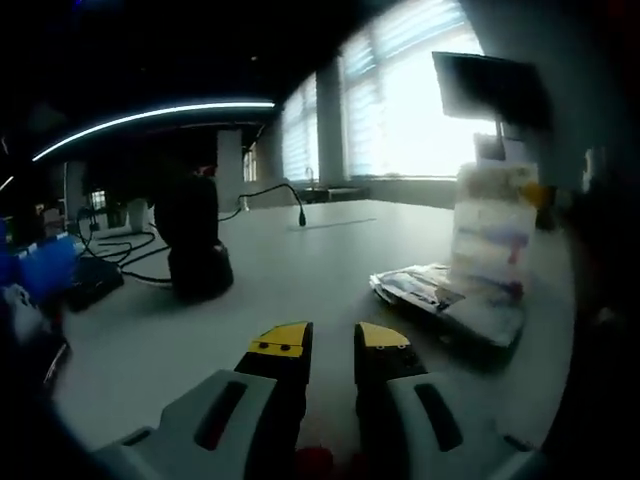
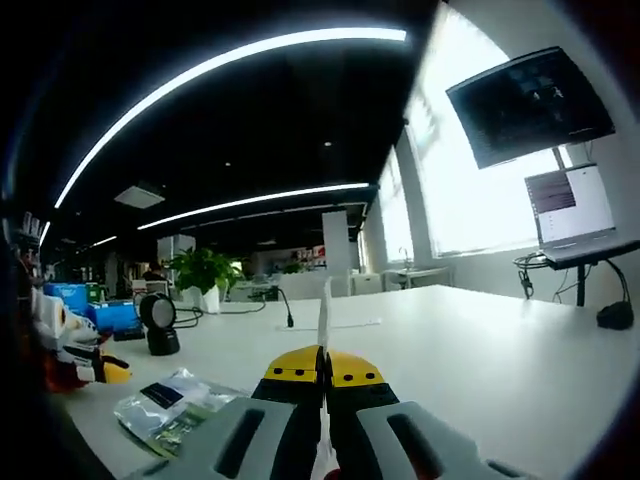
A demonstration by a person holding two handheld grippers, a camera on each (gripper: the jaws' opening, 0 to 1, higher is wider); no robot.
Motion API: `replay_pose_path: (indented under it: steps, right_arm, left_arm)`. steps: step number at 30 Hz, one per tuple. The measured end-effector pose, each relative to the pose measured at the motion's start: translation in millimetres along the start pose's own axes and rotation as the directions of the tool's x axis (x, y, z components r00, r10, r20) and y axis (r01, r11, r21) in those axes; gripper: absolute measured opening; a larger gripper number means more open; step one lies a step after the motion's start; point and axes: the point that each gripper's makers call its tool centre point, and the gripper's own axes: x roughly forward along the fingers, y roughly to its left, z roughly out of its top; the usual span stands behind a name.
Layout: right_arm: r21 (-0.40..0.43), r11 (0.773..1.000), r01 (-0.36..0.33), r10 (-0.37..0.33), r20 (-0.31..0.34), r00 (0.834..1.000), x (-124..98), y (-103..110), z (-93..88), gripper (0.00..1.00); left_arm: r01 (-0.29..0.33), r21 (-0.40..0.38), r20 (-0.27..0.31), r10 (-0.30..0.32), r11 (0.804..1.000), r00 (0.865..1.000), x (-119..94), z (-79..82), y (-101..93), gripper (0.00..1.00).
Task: Clip sheet goods on table flip sheet goods clip sheet goods scan sheet goods put sheet goods back to table
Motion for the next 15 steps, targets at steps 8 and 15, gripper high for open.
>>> replay_pose_path:
  steps: [8,15]
  right_arm:
    - [0.040,0.999,0.024,-0.024,0.000,1.000,2.6,-13.5,-1.1,0.00]
    - [0.088,0.995,0.051,-0.052,0.001,0.999,4.6,-22.4,-3.3,0.00]
  left_arm:
    - [-0.019,0.003,0.039,0.018,1.000,0.999,-0.5,10.8,1.5,0.09]
    - [-0.028,0.031,0.045,0.026,0.999,0.999,1.6,13.2,3.5,0.09]
